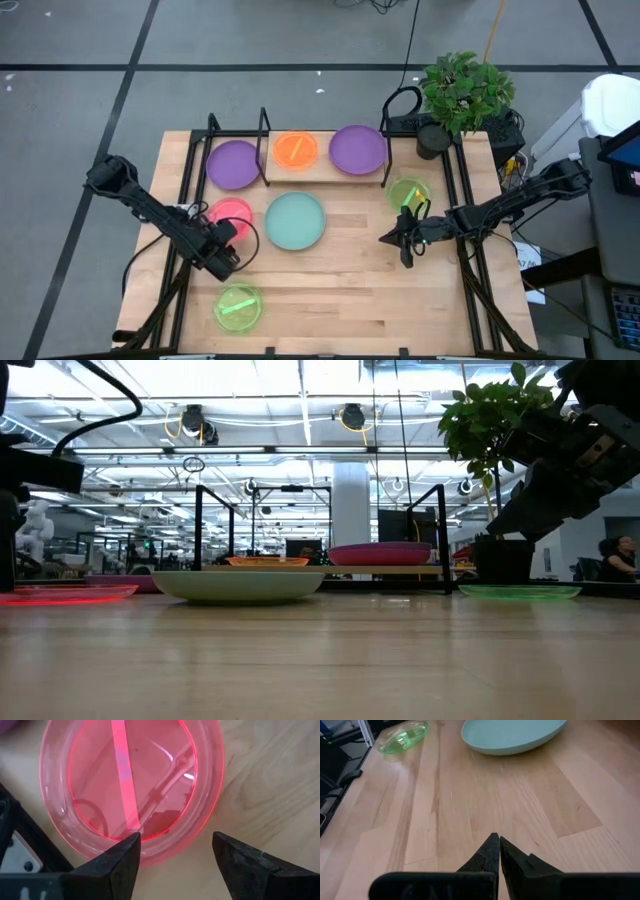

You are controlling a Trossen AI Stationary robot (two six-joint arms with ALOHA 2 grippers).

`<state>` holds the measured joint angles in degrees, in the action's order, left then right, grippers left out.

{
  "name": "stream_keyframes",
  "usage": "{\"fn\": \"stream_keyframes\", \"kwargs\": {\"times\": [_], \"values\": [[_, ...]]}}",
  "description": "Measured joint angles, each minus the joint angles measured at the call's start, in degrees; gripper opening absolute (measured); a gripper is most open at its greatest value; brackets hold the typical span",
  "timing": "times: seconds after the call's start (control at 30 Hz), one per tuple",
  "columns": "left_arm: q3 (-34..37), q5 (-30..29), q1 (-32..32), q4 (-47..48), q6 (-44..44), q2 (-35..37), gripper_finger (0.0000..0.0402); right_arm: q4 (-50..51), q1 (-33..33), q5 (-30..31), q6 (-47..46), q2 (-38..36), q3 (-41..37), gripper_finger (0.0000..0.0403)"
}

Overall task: Place and stack plates onto a shelf
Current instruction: Stack the small pink plate on top of the orange plate on the shelf

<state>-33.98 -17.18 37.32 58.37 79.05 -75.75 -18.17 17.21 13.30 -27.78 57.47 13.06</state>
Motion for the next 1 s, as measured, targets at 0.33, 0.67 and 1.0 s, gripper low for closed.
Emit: {"fn": "stream_keyframes", "kwargs": {"times": [0.33, 0.67, 1.0], "values": [[0.78, -1.33, 0.08, -1.90, -8.23, 0.00, 0.0198, -1.07, -0.39, 0.17, 0.47, 0.00, 0.00, 0.0000], [2.36, -0.52, 0.08, -3.01, -15.74, 0.00, 0.0191, -1.31, 0.21, -0.09, 0.89, 0.00, 0.00, 0.0000], [2.38, 0.14, 0.08, -2.26, -23.12, 0.00, 0.0190, -1.27, 0.31, -1.15, 1.48, 0.00, 0.00, 0.0000]]}}
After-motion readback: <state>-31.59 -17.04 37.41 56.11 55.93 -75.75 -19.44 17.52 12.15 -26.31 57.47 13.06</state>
